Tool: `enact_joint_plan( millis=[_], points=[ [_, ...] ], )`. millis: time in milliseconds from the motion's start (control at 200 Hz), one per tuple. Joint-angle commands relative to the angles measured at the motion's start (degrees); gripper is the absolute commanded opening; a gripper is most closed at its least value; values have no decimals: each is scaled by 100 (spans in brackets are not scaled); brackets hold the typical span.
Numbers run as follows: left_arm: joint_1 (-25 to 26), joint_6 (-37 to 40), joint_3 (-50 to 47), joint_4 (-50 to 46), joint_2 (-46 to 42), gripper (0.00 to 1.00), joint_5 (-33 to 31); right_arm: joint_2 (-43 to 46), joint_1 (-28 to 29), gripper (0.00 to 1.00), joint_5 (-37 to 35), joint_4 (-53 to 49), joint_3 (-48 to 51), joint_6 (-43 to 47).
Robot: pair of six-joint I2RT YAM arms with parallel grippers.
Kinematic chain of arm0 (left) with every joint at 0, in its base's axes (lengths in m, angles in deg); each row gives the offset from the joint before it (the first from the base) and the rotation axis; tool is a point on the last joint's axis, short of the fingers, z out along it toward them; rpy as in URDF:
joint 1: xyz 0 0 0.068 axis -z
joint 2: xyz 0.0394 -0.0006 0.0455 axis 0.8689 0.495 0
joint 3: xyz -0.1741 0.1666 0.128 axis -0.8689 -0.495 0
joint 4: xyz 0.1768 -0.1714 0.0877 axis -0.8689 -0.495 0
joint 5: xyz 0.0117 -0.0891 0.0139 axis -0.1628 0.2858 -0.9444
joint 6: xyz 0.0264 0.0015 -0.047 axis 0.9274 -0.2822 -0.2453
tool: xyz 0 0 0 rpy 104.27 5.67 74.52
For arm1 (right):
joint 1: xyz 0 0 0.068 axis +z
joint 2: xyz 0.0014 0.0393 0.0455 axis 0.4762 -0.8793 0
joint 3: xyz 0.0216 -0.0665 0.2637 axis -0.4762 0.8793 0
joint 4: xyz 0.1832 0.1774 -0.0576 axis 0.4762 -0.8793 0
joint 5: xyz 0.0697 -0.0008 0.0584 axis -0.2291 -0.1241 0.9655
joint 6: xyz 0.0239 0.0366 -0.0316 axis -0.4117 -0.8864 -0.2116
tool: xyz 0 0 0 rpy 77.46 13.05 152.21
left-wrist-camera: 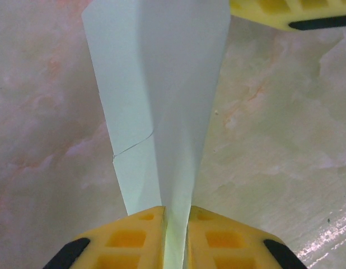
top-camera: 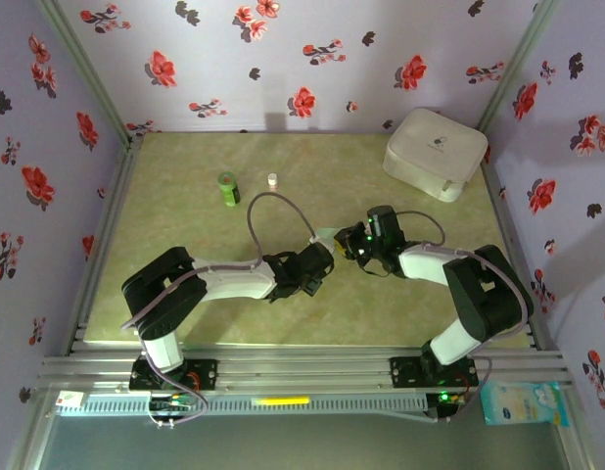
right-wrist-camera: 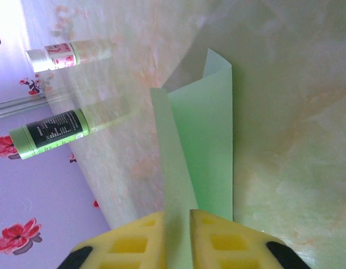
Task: Fold a paper plane with a square sheet of paper (pick it up from the middle)
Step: Fold the wing for the fifth time at the center of the table.
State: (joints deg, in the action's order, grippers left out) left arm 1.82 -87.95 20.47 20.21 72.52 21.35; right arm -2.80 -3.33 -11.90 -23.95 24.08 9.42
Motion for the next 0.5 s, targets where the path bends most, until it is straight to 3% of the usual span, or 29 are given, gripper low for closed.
enact_joint_plan(
  millis=[0,495],
  points=[
    [60,156,-28,-3,49,17,-148,-69,-44,13,121,-172,-106,137],
    [87,273,233,-223,246,27,-358,74,-55,2,222,-440,-258,267]
  ],
)
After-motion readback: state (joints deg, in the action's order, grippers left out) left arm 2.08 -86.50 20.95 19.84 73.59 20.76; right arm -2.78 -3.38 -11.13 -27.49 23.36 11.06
